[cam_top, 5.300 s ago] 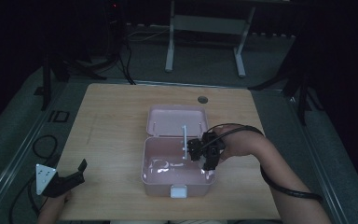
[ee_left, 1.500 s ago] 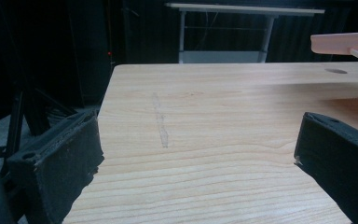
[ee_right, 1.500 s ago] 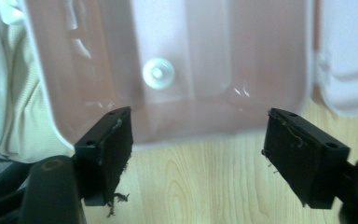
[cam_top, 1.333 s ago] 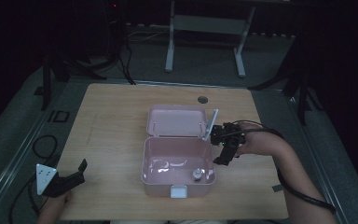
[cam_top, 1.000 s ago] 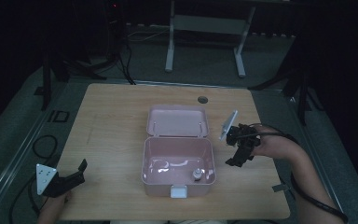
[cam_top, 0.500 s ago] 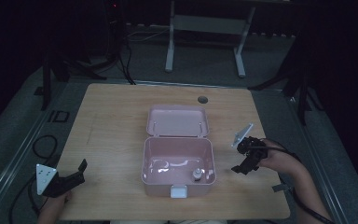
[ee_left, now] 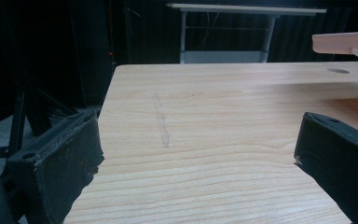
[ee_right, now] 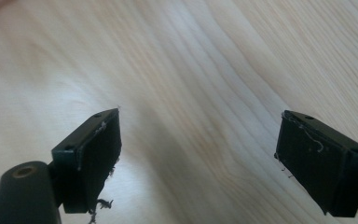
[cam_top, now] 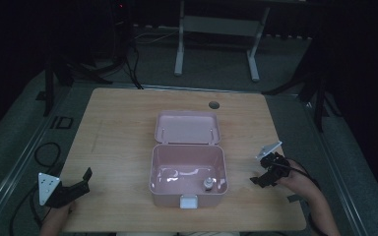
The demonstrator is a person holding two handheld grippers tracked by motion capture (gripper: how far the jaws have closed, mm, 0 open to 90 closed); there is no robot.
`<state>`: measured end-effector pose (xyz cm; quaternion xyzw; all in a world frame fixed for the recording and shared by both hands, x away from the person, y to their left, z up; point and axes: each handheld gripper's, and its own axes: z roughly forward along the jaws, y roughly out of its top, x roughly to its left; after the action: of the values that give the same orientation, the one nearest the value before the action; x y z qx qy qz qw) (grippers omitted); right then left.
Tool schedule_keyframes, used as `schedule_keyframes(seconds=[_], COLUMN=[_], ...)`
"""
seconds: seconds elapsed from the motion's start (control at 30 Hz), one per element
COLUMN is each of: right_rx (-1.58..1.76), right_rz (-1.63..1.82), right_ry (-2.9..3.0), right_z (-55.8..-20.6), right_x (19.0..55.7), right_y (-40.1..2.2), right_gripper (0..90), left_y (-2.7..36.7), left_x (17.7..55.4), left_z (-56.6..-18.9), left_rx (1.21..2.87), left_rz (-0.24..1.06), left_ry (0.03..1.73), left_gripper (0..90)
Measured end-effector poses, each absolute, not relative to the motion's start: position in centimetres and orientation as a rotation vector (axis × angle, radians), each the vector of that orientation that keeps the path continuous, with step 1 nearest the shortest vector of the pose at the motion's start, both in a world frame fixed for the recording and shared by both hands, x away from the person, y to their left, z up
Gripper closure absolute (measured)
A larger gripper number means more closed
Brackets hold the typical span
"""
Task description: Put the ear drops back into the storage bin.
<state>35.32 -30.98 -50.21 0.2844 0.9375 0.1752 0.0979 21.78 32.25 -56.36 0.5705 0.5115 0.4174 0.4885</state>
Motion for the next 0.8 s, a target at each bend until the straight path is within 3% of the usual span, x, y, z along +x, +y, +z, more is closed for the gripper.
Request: schedule_keyframes(seconds=[0.8], right_rx=[1.252], right_rz=[0.945], right_ry=[2.098], right_z=[-54.4], right_x=[34.0], right_y=[-34.0], right_gripper=[12.9], left_y=[32.3], left_x=[21.8], left_z=[-56.4], left_rx=[1.383], left_rz=[1.014], left_ry=[1.244], left_gripper=[0.9])
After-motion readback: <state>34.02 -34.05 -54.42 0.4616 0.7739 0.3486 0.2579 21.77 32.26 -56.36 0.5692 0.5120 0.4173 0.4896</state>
